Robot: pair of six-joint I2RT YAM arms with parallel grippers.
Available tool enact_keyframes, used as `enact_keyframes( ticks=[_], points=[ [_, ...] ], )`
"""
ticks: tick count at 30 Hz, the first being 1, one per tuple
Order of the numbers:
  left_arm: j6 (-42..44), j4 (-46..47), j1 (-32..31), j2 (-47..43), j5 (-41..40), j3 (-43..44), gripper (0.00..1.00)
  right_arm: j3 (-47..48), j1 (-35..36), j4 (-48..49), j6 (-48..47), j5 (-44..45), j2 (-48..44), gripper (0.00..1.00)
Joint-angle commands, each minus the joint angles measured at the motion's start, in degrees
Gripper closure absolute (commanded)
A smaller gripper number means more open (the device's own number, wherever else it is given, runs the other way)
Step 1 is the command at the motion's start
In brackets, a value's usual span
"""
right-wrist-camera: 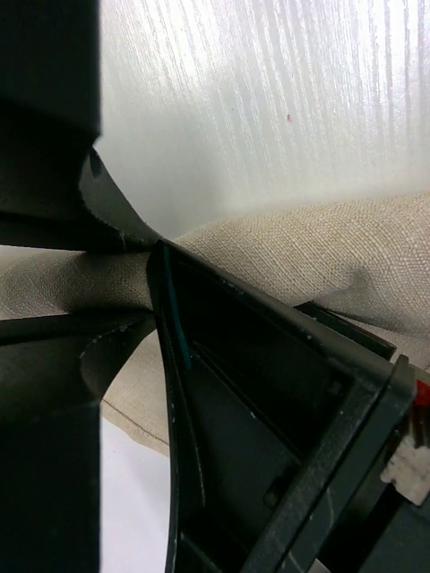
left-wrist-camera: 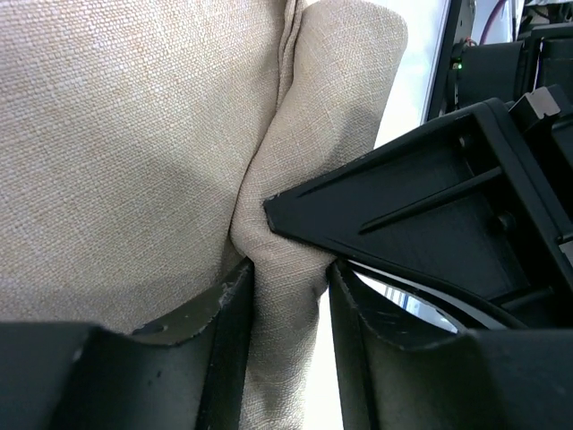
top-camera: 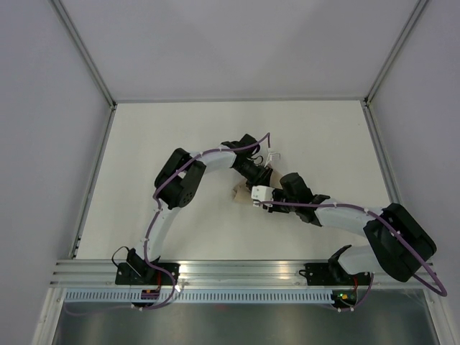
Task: Fold the napkin, place the utensils inside, and roll it up
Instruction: Roll the napkin at the center of the board.
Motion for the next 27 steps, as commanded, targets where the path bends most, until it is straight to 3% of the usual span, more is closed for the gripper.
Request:
enact_keyframes(
  ticks=[1, 10, 17, 20, 27],
  points=[
    [-3.81, -0.37, 0.5, -2.36, -5.28, -1.36, 0.55, 0.72, -0.02, -2.35, 0.29, -0.06, 1.1, 0.75],
    [-7.86, 3.94, 3.93, -9.4, -10.45, -1.89, 0.53, 5.81, -0.54, -12.2, 0.64, -5.15, 4.09, 0.78],
    [-12.17, 11.3, 6.04, -19.06, -24.68, -7.41, 0.54, 12.67, -5.28, -22.99, -0.94, -13.76, 9.7, 0.79],
    [-14.98, 17.89, 6.39, -25.12, -32.4, -15.56, 0.55, 17.07, -7.65, -28.96, -2.61, -18.25, 13.39, 0.8],
    [-19.21, 36.69, 6.22, -37.78, -41.39, -35.44, 0.57, 28.74, -13.46, -44.0, -10.86, -28.09, 22.8, 0.79]
  ],
)
